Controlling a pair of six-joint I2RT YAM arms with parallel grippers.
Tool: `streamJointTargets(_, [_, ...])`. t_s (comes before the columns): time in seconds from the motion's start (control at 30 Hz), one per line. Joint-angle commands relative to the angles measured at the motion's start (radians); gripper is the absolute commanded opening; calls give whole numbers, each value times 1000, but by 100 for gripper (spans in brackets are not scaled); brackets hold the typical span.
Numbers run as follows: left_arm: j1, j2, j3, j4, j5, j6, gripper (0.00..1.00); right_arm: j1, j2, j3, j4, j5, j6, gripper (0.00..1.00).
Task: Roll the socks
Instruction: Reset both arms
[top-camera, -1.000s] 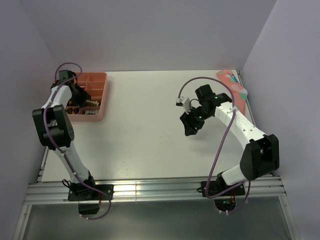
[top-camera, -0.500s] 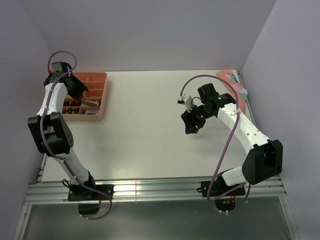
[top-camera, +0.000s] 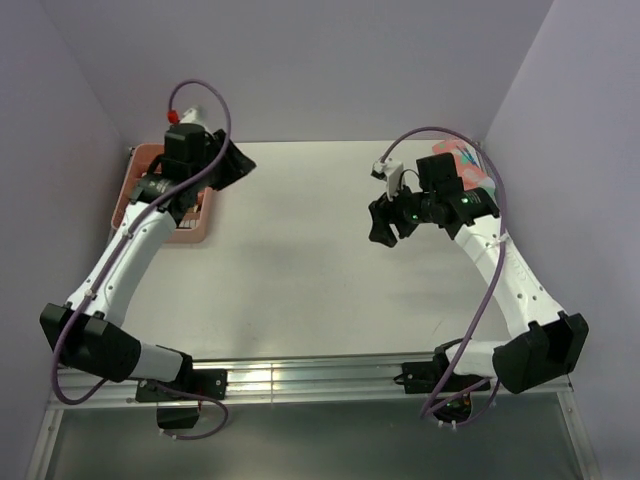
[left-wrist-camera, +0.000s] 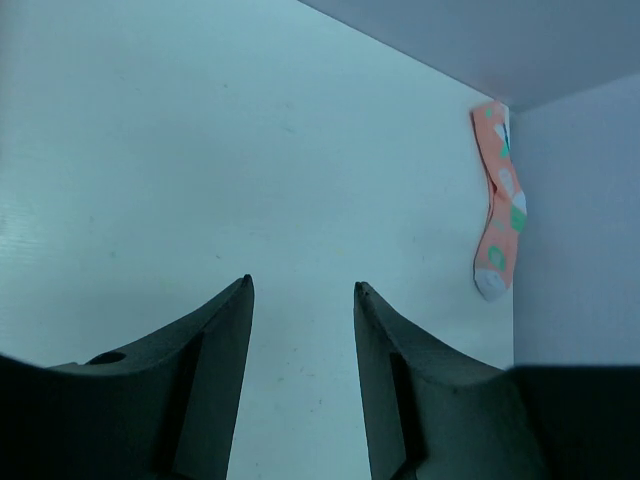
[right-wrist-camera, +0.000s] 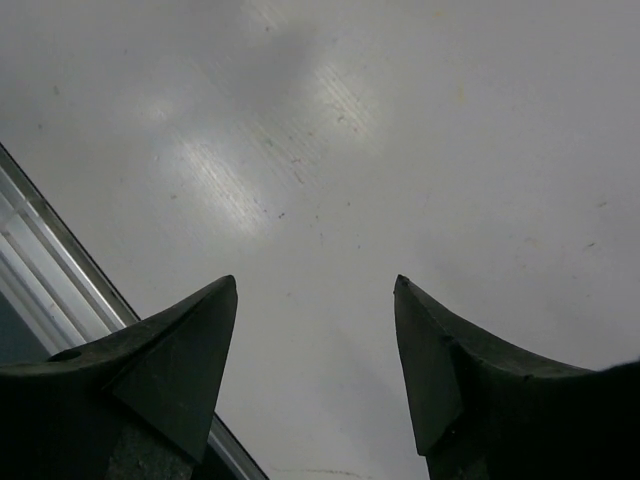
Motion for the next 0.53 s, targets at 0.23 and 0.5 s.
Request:
streamJointTargets(0.23, [-301,-32,-58,101,-169,2,50,-22,-121,14,207,91,155,82])
streamJointTargets(0.5, [-350,5,-32,106,-178,12,50,-28,-142,-9,234,92,161,87])
